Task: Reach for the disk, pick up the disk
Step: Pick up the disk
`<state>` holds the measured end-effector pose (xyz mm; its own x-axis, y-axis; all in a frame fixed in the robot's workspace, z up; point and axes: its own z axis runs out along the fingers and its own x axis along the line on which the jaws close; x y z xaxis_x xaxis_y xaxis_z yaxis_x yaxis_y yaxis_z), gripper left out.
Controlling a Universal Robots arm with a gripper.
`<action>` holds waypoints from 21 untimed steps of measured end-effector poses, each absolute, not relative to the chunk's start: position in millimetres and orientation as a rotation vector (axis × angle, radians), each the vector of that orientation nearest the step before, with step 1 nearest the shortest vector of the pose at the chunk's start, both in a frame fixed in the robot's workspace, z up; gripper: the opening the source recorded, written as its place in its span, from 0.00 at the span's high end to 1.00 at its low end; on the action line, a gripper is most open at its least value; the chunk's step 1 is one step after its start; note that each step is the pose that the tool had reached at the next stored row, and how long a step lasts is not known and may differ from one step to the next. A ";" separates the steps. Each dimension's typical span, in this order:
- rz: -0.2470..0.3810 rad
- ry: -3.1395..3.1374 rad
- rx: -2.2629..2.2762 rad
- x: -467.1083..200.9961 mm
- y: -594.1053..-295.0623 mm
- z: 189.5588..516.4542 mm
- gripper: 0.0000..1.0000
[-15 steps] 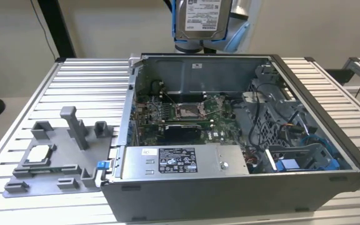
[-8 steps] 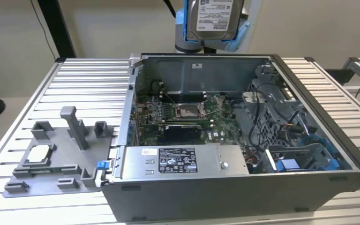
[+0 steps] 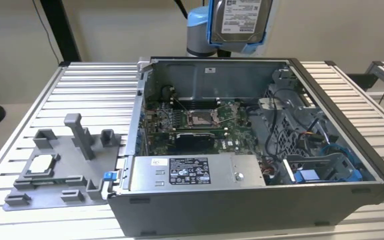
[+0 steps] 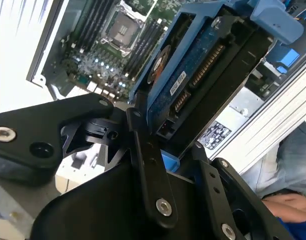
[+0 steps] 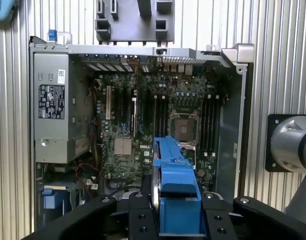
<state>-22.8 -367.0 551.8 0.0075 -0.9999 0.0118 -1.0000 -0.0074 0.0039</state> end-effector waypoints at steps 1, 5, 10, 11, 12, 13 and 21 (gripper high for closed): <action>0.009 -2.205 2.222 -19.9 -367.0 551.7 1.00; 0.009 -2.205 2.222 -4.0 -367.1 551.1 1.00; 0.009 -2.205 2.222 11.4 -371.4 550.4 1.00; 0.009 -2.205 2.222 13.7 -372.9 550.3 1.00; 0.009 -2.205 2.222 15.7 -374.8 550.1 1.00; 0.009 -2.205 2.222 17.0 -376.9 550.0 1.00; 0.009 -2.205 2.222 22.5 -397.8 547.4 1.00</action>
<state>22.5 -397.8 547.4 0.0078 -0.9999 0.0118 -1.0000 -0.0077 0.0039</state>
